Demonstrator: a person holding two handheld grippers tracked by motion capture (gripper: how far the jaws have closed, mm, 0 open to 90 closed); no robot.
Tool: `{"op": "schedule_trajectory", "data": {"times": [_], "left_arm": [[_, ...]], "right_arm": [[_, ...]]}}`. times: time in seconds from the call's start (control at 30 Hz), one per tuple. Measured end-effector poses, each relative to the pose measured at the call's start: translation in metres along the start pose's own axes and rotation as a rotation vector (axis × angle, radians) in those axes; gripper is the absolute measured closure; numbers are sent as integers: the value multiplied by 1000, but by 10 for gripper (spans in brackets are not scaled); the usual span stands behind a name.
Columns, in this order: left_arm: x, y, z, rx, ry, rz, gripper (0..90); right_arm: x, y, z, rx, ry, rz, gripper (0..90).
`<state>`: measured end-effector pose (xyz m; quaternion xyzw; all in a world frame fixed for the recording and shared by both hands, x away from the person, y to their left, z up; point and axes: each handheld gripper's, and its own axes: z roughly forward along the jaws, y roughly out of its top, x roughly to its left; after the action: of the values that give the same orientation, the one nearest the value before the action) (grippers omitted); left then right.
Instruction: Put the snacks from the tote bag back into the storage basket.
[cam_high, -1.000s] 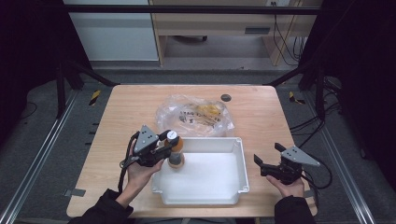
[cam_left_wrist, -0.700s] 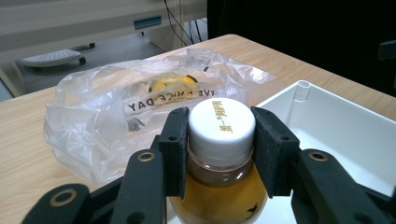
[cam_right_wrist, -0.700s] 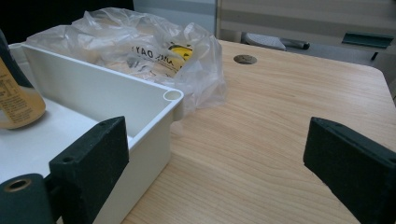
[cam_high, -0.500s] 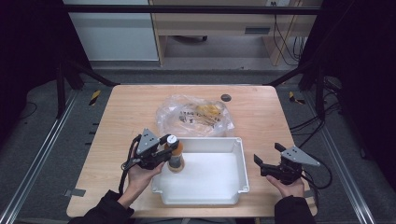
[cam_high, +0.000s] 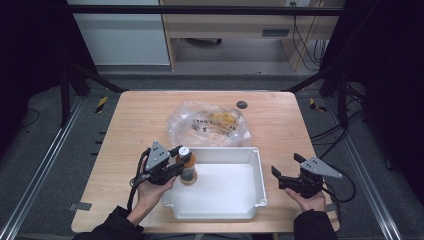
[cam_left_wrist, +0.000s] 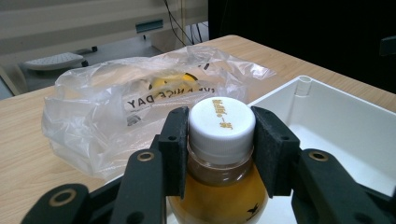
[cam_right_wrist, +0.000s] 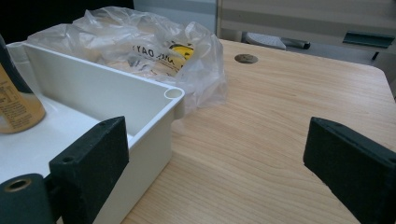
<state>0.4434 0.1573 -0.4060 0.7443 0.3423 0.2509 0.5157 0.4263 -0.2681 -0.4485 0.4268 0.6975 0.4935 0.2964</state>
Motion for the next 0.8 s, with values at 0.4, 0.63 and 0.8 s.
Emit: {"op": "schedule_trajectory", "data": {"times": [0.4, 0.63, 0.8], "left_arm": [[1, 2, -5, -13, -2, -8, 505], [7, 0, -14, 3, -13, -9, 394], [11, -4, -21, 16, -23, -1, 339]], "right_arm": [[0, 0, -1, -2, -1, 0, 70], [0, 0, -1, -2, -2, 0, 70], [0, 0, -1, -2, -3, 1, 69]]}}
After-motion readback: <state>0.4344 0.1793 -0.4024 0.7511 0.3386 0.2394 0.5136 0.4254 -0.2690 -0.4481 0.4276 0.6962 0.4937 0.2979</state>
